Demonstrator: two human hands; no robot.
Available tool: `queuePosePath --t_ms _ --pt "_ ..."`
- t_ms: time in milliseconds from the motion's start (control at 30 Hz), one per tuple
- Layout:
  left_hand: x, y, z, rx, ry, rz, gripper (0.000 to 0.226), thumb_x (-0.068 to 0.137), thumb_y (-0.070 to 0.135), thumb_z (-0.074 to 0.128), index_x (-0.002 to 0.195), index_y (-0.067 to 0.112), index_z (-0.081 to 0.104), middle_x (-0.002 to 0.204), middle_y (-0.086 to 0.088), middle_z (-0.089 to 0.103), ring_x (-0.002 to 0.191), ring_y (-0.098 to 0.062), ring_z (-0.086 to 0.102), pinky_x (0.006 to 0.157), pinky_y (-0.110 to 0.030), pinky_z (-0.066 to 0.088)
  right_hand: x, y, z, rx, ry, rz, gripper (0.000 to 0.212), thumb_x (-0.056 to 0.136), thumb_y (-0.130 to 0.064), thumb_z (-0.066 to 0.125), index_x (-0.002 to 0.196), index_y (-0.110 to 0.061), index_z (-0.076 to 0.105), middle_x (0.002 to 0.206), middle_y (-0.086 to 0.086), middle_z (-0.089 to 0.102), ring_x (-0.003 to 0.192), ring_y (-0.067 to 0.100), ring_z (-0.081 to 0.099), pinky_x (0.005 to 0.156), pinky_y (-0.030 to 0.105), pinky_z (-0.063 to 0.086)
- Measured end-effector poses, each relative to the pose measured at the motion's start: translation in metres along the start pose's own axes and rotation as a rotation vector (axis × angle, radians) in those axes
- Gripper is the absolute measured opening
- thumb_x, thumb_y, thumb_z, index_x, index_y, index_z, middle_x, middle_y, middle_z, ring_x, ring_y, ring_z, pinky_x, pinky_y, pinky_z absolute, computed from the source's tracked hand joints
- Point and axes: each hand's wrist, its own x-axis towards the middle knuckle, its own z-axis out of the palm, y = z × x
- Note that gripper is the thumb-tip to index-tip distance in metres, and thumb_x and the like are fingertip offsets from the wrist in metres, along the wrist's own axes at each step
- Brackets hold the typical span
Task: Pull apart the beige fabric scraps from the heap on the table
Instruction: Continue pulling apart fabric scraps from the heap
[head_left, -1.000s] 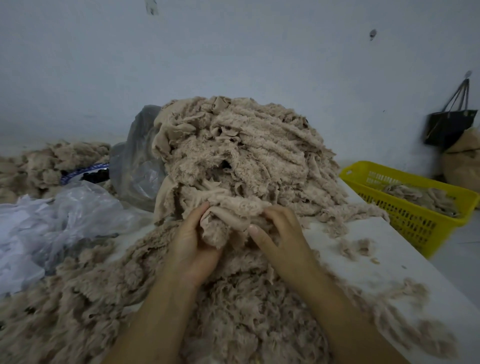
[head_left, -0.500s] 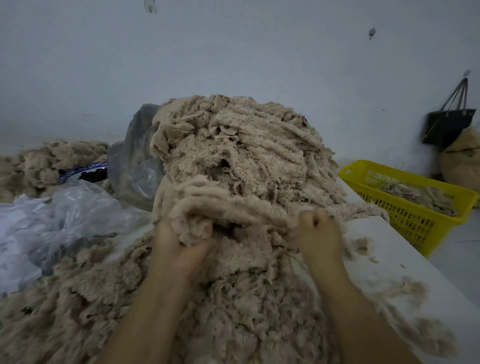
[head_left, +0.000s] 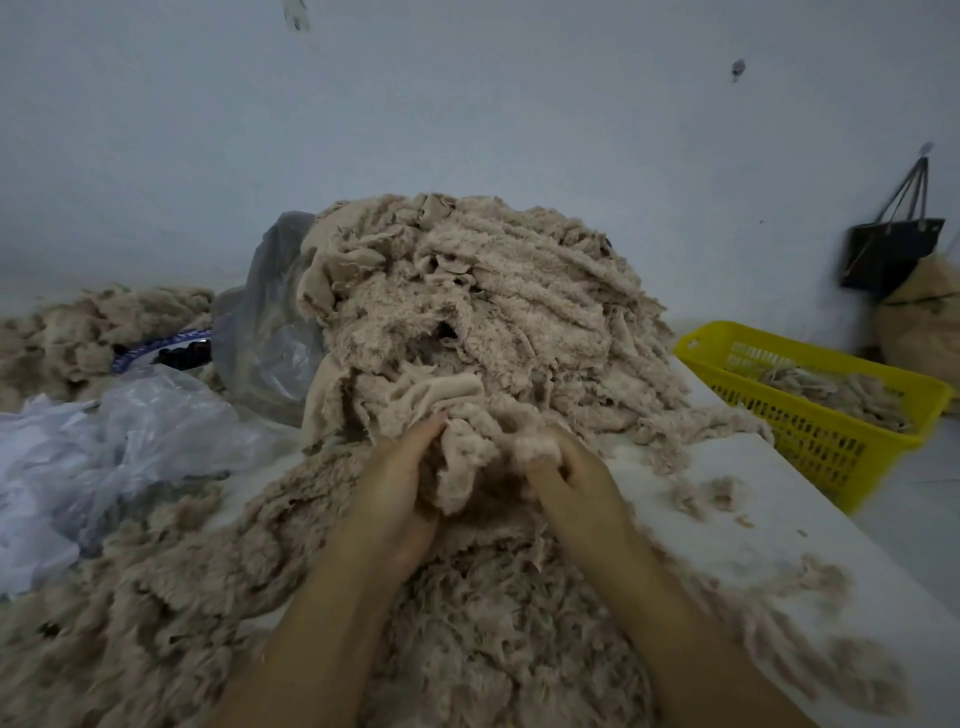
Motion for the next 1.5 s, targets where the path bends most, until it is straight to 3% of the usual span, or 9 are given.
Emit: queuePosePath --t_ms 200,333,433,600,667,800,1000,1267,1500 --pt "0.003 0.004 -0.007 -0.122 0.055 -0.001 0.032 0.101 0.023 0.049 0.109 0.011 0.077 0.119 -0.015 0.071 0.111 -0.028 0.069 0.087 -0.041 0.057 0.002 -0.004 -0.014 0.202 0.008 0.075 0.043 0.075 -0.063 0.039 0.062 -0.035 0.068 0.070 -0.017 0.064 0.070 0.001 0.058 0.064 0.021 0.046" --pt "0.006 0.002 -0.007 -0.175 0.128 0.005 0.032 0.097 0.023 0.053 0.118 0.006 0.071 0.118 -0.016 0.072 0.109 -0.030 0.069 0.089 -0.047 0.056 0.004 0.004 -0.014 -0.513 -0.355 -0.136 0.027 0.088 -0.055 0.046 0.089 -0.035 0.064 0.095 -0.019 0.051 0.097 0.006 0.047 0.082 0.032 0.044" --pt "0.006 0.002 -0.007 -0.143 0.150 0.062 0.039 0.092 0.018 0.058 0.128 0.004 0.063 0.122 -0.018 0.070 0.114 -0.032 0.067 0.094 -0.048 0.055 0.006 -0.002 -0.007 -0.668 -0.177 -0.276 0.044 0.093 -0.054 0.038 0.073 -0.020 0.058 0.077 -0.015 0.043 0.077 0.004 0.039 0.066 0.027 0.037" --pt "0.004 0.000 -0.004 -0.030 0.185 0.178 0.024 0.097 0.004 0.055 0.097 0.012 0.079 0.105 -0.013 0.076 0.099 -0.025 0.073 0.073 -0.031 0.060 0.003 0.000 -0.009 -0.452 -0.189 -0.156 0.029 0.087 -0.053 0.037 0.105 -0.036 0.052 0.106 -0.029 0.036 0.087 0.002 0.049 0.072 0.024 0.043" --pt "0.001 -0.001 -0.001 0.028 0.163 0.164 0.022 0.097 0.004 0.056 0.098 0.008 0.077 0.103 -0.016 0.076 0.096 -0.027 0.074 0.070 -0.031 0.060 0.002 0.001 -0.005 -0.366 -0.155 -0.111 0.019 0.088 -0.056 0.035 0.093 -0.044 0.049 0.100 -0.030 0.042 0.084 0.001 0.050 0.070 0.023 0.039" --pt "-0.008 -0.006 0.006 0.166 0.017 0.133 0.023 0.097 0.008 0.058 0.098 0.014 0.079 0.104 -0.016 0.075 0.098 -0.030 0.073 0.073 -0.030 0.060 0.003 0.000 0.005 -0.306 -0.038 -0.074 0.045 0.085 -0.084 0.030 0.071 -0.043 0.040 0.076 -0.019 0.048 0.066 0.003 0.045 0.057 0.019 0.031" --pt "-0.011 -0.007 0.015 0.150 0.002 0.106 0.022 0.099 0.008 0.055 0.106 0.017 0.075 0.108 -0.013 0.075 0.101 -0.024 0.072 0.077 -0.029 0.059 0.002 0.002 0.013 -0.305 -0.028 -0.092 0.034 0.104 -0.032 0.041 0.071 -0.032 0.034 0.067 -0.011 0.038 0.061 0.003 0.037 0.054 0.020 0.029" --pt "-0.005 -0.007 0.014 -0.002 0.128 0.043 0.032 0.097 0.011 0.059 0.128 0.004 0.058 0.111 -0.014 0.074 0.102 -0.027 0.072 0.079 -0.036 0.061 0.002 -0.005 0.003 0.020 0.182 0.173 0.041 0.101 -0.019 0.047 0.061 -0.020 0.041 0.051 -0.013 0.043 0.047 0.003 0.035 0.048 0.016 0.030" --pt "0.000 0.004 0.001 -0.107 0.133 0.056 0.026 0.099 0.014 0.054 0.085 0.003 0.074 0.097 -0.017 0.076 0.098 -0.029 0.073 0.074 -0.035 0.062 0.005 -0.001 -0.019 0.206 0.446 0.316 0.049 0.100 -0.022 0.046 0.051 -0.019 0.050 0.046 -0.007 0.046 0.041 0.004 0.036 0.050 0.026 0.033"
